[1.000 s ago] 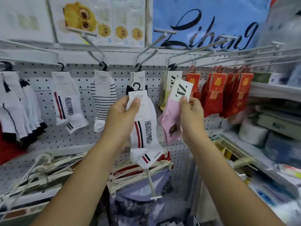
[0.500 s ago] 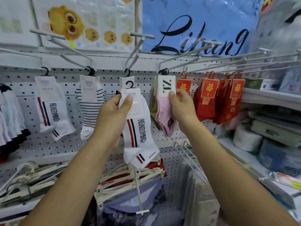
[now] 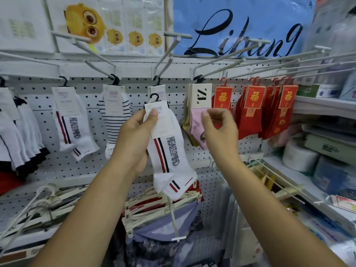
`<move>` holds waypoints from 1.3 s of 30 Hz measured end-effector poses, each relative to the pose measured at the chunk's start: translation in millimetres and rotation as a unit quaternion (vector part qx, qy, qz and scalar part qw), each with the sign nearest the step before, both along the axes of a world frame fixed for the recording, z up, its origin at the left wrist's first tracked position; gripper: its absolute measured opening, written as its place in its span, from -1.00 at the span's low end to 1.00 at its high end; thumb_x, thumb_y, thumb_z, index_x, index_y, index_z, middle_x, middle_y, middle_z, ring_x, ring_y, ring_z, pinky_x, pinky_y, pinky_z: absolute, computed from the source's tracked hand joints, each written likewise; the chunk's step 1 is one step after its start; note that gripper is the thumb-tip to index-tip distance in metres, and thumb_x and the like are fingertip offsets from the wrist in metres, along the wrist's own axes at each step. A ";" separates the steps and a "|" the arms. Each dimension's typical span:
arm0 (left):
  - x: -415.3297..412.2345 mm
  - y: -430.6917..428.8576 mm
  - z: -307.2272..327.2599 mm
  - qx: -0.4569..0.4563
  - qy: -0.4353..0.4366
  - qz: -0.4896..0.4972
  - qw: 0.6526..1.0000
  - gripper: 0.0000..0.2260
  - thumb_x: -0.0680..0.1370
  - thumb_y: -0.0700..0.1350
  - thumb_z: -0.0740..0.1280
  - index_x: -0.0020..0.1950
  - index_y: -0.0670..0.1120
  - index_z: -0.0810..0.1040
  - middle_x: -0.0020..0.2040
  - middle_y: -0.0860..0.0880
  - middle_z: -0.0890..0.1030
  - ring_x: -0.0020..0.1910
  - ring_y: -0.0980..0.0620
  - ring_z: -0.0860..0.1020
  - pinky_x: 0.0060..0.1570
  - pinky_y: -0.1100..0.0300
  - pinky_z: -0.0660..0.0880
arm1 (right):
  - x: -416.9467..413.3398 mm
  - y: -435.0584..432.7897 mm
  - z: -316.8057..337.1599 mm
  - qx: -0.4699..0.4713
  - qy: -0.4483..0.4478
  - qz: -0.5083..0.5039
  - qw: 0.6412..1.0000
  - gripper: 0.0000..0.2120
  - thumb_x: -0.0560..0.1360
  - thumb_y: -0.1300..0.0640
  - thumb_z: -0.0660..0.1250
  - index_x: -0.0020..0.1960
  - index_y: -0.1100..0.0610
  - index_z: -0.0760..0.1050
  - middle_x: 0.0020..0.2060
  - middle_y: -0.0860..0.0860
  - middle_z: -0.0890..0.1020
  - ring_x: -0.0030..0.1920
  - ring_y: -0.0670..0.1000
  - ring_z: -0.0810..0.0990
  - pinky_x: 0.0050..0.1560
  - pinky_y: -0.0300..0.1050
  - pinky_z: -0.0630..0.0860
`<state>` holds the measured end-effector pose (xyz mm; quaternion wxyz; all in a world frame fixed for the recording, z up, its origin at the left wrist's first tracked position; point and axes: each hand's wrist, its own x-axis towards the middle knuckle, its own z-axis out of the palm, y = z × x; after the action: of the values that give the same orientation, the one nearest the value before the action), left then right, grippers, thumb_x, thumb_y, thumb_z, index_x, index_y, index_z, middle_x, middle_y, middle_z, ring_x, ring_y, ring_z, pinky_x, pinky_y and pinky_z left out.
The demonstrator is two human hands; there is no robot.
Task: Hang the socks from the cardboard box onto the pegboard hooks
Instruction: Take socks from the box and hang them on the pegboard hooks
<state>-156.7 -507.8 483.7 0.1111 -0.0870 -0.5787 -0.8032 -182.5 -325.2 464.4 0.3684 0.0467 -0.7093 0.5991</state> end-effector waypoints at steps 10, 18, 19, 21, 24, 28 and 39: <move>43.5 -79.7 -6.9 -0.047 -0.008 0.069 0.997 -0.84 0.54 0.00 0.45 0.02 -0.04 0.74 -0.05 -0.08 0.76 -0.06 -0.06 0.73 -0.02 0.04 0.61 | 41.4 -108.3 13.0 0.056 -0.057 0.295 0.952 -0.79 0.58 0.04 0.39 -0.04 0.18 0.65 -0.14 0.10 0.73 -0.15 0.01 0.70 -0.18 -0.13 0.60; 66.9 -178.3 1.6 -0.122 0.043 0.266 0.955 -0.86 0.62 0.00 0.38 0.00 -0.03 0.69 -0.11 0.00 0.75 -0.06 0.03 0.73 -0.09 0.12 0.67 | 34.4 -202.1 25.0 0.059 -0.060 0.324 0.942 -0.87 0.58 0.07 0.39 -0.01 0.14 0.61 -0.16 0.00 0.70 -0.13 0.00 0.70 -0.11 -0.06 0.65; 66.8 -190.4 6.7 -0.135 0.068 0.295 0.944 -0.90 0.61 -0.02 0.40 0.00 -0.02 0.67 -0.09 0.00 0.75 -0.05 0.03 0.72 -0.03 0.06 0.68 | 28.4 -212.9 28.2 0.049 -0.058 0.316 0.946 -0.90 0.59 0.08 0.38 0.01 0.11 0.60 -0.12 0.01 0.70 -0.10 0.00 0.70 -0.08 -0.07 0.67; 63.5 -211.6 20.4 -0.173 0.116 0.323 0.923 -0.94 0.58 -0.04 0.45 0.03 0.02 0.65 -0.03 0.01 0.73 0.00 0.05 0.70 0.08 -0.06 0.65 | 10.4 -234.0 34.1 0.039 -0.041 0.282 0.958 -0.94 0.58 0.07 0.38 0.03 0.05 0.58 -0.06 0.02 0.69 -0.03 0.03 0.69 0.02 0.01 0.66; 51.0 -229.4 37.9 -0.210 0.160 0.305 0.915 -0.84 0.56 -0.08 0.48 0.12 0.03 0.63 0.00 0.10 0.69 -0.02 0.14 0.67 0.14 -0.09 0.62 | -18.0 -256.8 42.3 0.036 -0.017 0.225 0.973 -0.88 0.57 0.08 0.39 0.09 0.06 0.56 -0.01 0.01 0.66 0.03 0.03 0.64 0.15 0.07 0.60; 35.4 -238.4 54.4 -0.237 0.193 0.260 0.916 -0.78 0.55 -0.11 0.49 0.19 -0.04 0.65 0.03 0.14 0.70 -0.01 0.18 0.65 0.16 -0.08 0.62 | -36.3 -272.9 55.6 0.041 -0.006 0.202 0.978 -0.81 0.57 0.05 0.39 0.14 0.09 0.59 0.01 0.01 0.65 0.03 0.04 0.64 0.14 0.12 0.61; 10.6 -254.4 58.4 -0.264 0.262 0.209 0.905 -0.86 0.54 -0.11 0.50 -0.02 0.15 0.70 0.03 0.05 0.73 -0.03 0.16 0.64 0.12 -0.20 0.61 | -56.1 -292.1 52.1 0.081 -0.039 0.148 0.985 -0.73 0.52 -0.01 0.44 0.15 0.11 0.62 -0.08 0.04 0.70 -0.06 0.04 0.69 0.05 0.09 0.64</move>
<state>-146.0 -762.1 542.2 0.3967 -0.1976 -0.7245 -0.5279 -238.6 -617.3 516.5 0.2425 0.1571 -0.7546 0.5892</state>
